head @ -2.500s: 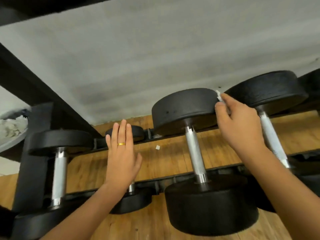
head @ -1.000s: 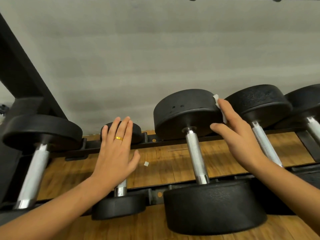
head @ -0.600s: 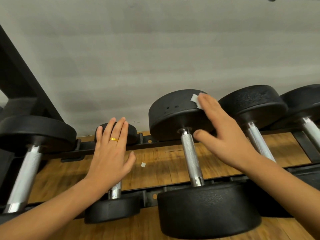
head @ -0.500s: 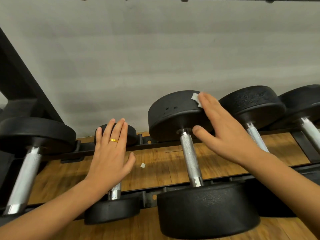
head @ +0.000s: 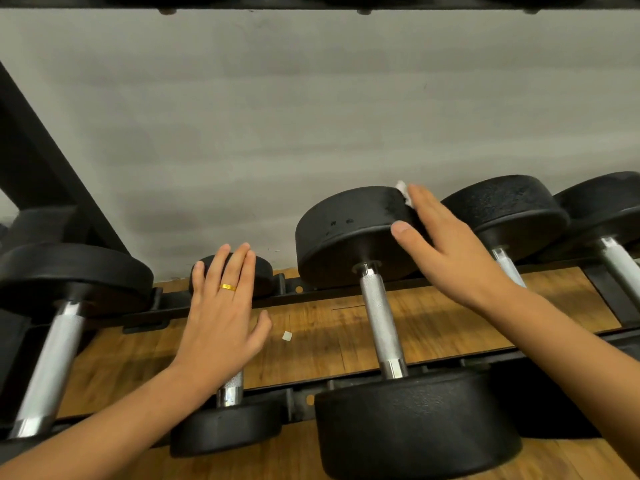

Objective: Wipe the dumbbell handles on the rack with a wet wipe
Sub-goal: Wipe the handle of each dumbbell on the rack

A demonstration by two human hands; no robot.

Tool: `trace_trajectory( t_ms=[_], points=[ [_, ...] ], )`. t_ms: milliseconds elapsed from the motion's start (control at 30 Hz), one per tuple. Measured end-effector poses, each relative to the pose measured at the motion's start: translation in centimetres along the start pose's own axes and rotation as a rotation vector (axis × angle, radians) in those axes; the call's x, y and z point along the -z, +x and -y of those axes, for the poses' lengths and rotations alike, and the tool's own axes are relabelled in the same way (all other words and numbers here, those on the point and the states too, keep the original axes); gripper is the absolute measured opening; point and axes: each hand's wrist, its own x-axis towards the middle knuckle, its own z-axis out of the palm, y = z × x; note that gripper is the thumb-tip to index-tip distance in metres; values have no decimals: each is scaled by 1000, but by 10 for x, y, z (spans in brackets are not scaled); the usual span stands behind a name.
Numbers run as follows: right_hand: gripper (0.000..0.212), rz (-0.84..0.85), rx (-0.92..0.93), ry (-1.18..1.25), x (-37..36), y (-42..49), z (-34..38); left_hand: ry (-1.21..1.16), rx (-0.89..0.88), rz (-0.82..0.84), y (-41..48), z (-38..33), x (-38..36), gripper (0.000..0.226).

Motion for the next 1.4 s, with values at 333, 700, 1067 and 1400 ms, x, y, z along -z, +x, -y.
trace_trajectory(
  t_ms=[333,700,1067,1400],
  points=[
    [79,90,192,-261,1,13,9,-21,-9,-23,0,1,-4,82],
    [76,75,236,-381,-1,13,21,-14,-9,-11,0,0,-2,84],
    [78,262,394,-465,15,17,18,-31,-2,-8,3,-6,5,80],
    [64,562,780,-714,18,67,53,3,-8,-12,4,-8,12,86]
  ],
)
